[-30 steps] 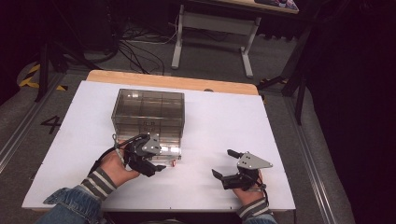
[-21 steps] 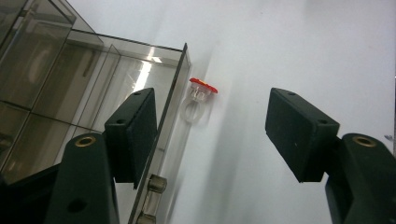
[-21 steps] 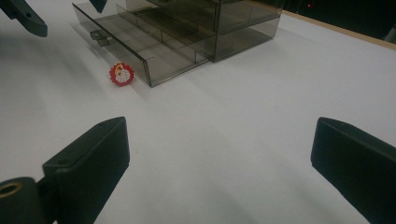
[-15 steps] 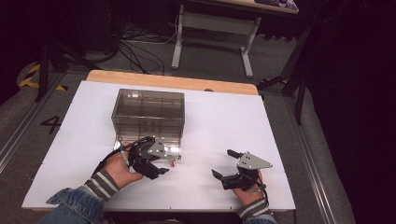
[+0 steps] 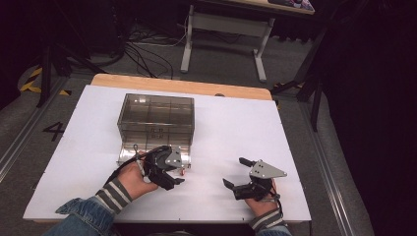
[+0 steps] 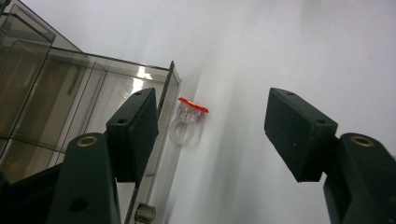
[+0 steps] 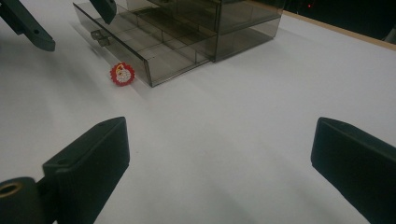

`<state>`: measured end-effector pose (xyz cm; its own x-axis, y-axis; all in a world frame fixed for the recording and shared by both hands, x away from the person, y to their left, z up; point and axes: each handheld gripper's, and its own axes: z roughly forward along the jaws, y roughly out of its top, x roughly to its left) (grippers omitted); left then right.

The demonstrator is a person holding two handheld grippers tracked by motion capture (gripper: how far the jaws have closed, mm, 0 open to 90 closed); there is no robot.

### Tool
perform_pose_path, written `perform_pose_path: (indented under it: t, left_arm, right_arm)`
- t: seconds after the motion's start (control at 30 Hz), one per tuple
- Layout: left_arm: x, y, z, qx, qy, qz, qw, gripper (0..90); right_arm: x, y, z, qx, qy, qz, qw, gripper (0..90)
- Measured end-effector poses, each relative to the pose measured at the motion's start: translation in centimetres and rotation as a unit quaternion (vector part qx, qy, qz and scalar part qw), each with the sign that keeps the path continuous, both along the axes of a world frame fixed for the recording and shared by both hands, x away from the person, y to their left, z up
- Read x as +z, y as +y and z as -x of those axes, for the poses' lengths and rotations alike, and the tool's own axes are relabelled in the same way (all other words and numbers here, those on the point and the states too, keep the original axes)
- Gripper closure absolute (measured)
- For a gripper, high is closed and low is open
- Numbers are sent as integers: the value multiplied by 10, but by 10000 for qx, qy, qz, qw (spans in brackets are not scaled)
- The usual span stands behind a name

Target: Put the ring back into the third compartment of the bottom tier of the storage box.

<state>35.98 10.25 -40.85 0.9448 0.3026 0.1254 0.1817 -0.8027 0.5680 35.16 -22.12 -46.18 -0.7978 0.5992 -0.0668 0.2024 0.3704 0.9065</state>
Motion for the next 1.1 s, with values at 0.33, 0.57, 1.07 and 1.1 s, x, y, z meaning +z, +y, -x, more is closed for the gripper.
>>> perform_pose_path:
  t: [0.33,0.57,1.07,1.1]
  left_arm:
    - [-5,-7,-2,-90,51,-107,9999,377]
    - [-12,-17,-4,-164,63,-252,9995,401]
    - [-24,-24,-8,-201,59,-560,9982,424]
    - [-24,-24,-8,-199,66,-567,9982,422]
  right_arm:
    - [0,0,0,6,11,1,10000,50]
    - [0,1,0,24,19,-15,10000,50]
    - [0,1,0,45,14,6,10000,50]
    - [0,1,0,44,13,1,10000,50]
